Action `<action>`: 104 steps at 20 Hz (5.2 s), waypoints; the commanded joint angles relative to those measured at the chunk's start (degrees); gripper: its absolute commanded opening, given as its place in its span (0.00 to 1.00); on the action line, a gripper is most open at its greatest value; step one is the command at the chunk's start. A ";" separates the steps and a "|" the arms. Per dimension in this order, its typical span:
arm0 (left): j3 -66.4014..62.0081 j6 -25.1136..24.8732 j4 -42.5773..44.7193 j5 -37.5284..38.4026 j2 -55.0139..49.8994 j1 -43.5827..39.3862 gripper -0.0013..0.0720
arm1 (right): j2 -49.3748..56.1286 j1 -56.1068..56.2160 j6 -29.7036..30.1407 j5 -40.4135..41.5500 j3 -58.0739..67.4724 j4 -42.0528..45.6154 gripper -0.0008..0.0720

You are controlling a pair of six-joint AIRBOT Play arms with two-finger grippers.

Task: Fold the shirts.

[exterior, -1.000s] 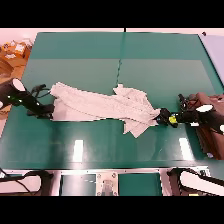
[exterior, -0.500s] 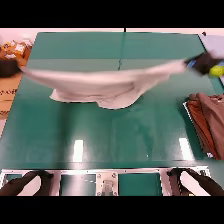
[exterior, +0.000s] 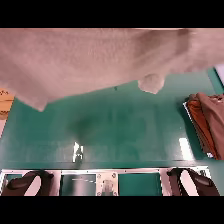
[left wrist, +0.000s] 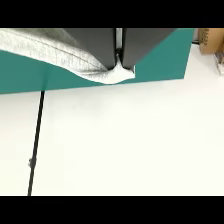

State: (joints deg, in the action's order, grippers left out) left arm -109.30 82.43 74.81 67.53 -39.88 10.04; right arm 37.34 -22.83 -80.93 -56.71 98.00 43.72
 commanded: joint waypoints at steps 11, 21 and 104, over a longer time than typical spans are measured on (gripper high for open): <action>16.96 -7.63 -22.34 2.03 -28.28 -0.04 0.05 | 17.51 5.20 7.41 9.33 -30.58 0.20 0.03; 23.23 -10.93 -34.14 -12.57 -58.23 -0.04 0.05 | 58.23 8.81 8.11 19.63 -21.46 -4.37 0.03; 73.18 10.69 -11.87 -16.70 -25.81 -16.98 0.05 | 20.28 -7.32 -1.57 -7.76 -71.17 11.47 0.03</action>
State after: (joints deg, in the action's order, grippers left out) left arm -32.34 93.67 55.33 40.49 -65.76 -9.21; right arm 57.65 -28.47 -82.78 -58.83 24.01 52.64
